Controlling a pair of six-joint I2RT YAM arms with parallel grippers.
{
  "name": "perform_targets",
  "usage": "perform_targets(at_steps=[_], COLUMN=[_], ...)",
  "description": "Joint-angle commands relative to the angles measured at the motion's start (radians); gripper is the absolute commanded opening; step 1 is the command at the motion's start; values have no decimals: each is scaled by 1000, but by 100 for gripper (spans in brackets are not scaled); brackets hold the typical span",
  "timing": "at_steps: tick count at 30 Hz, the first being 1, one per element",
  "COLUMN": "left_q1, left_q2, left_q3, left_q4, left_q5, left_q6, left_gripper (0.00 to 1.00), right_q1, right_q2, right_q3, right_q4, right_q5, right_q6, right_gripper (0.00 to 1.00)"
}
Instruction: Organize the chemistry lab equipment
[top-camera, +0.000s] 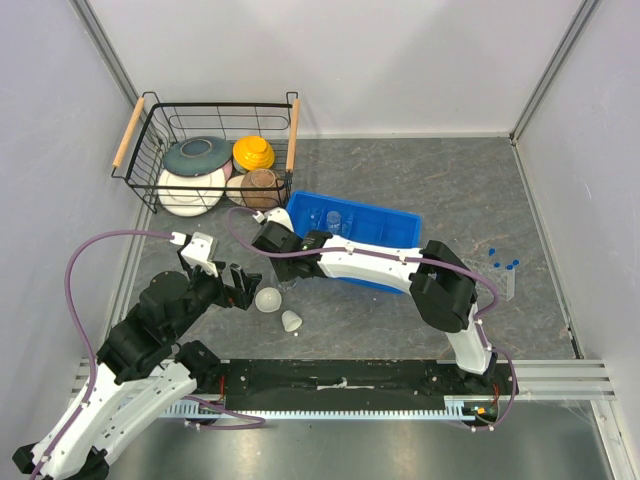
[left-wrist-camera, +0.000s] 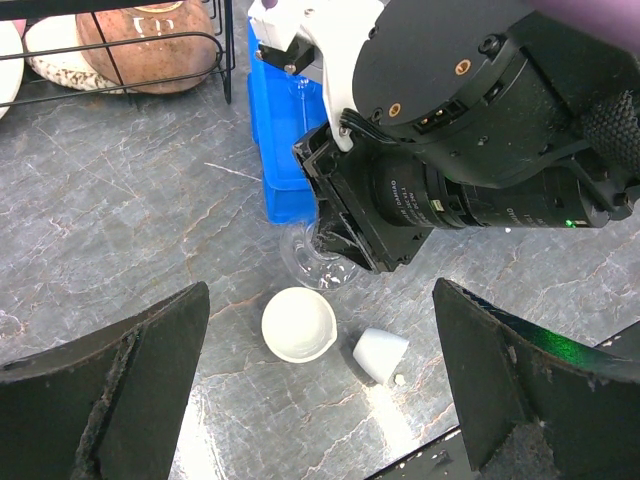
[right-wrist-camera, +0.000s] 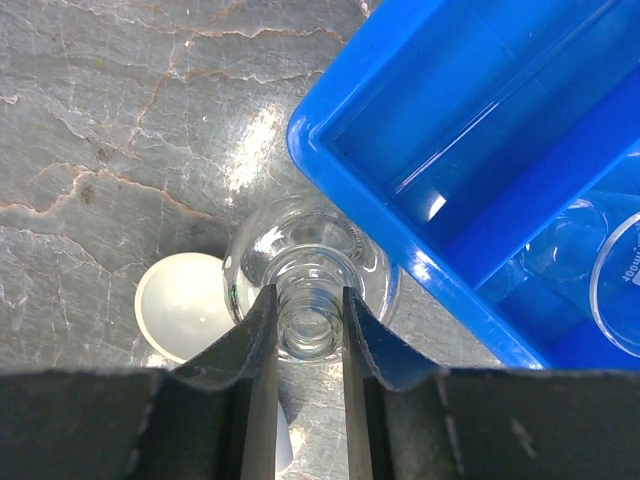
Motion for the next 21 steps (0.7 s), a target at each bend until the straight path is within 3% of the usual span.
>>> perform_targets(at_steps=[1,10,21], left_q1=[-2,-2,-2], left_q2=[-3,-2,1], left_q3=[-1,-1,-1], left_q4=[27,27,27], left_q5=[-15,-15,-13], left_q6=[22,23,21], left_gripper=[100,100,100], right_q1=[14,36,91], right_q2=[3,-54,-241], right_q3=[56,60,-53], right_q4=[-17,-58,-113], right_q5=[31,63,193], right_q6=[-1,-4,20], right_gripper=[0,0,0])
